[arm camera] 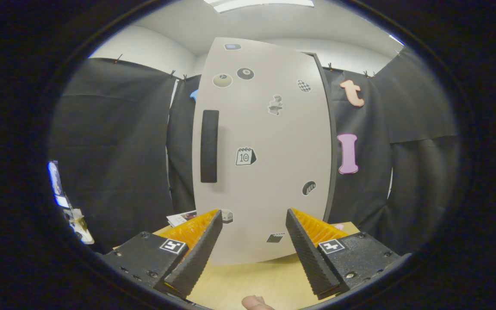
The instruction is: Open the shoe cabinet door, grab the shoes and put them into the shoe cabinet, then close the shoe cabinet door.
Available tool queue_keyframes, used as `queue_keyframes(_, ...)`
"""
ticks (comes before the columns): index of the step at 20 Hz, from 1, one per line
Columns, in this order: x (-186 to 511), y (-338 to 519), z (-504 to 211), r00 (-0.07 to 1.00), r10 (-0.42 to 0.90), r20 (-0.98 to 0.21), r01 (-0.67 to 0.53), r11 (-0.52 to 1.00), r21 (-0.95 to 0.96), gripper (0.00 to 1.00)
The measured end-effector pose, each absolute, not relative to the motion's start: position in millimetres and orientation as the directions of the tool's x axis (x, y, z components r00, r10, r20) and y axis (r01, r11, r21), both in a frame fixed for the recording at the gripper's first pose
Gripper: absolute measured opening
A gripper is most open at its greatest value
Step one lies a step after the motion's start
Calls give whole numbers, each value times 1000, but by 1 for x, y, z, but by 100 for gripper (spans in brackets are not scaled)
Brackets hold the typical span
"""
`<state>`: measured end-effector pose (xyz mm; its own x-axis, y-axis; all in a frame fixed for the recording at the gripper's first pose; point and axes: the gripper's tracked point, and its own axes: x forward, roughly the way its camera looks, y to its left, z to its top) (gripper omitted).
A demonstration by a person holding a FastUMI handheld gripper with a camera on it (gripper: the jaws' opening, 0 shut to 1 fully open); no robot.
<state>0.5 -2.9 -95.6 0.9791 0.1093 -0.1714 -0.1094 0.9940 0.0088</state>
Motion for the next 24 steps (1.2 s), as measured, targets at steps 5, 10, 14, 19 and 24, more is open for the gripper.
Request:
queue_keyframes(5,-47,-9,-93,984,96,-148,-96,995,5,98)
queue_keyframes(10,-97,-23,-71,995,74,-71,-74,997,2,98)
queue_keyframes(14,-130,-29,-61,995,77,-56,-79,996,-35,98)
queue_keyframes(19,-158,-45,-51,995,92,-35,-92,996,-1,98)
queue_keyframes(24,-169,-70,-45,1000,22,-12,-22,1000,-22,98)
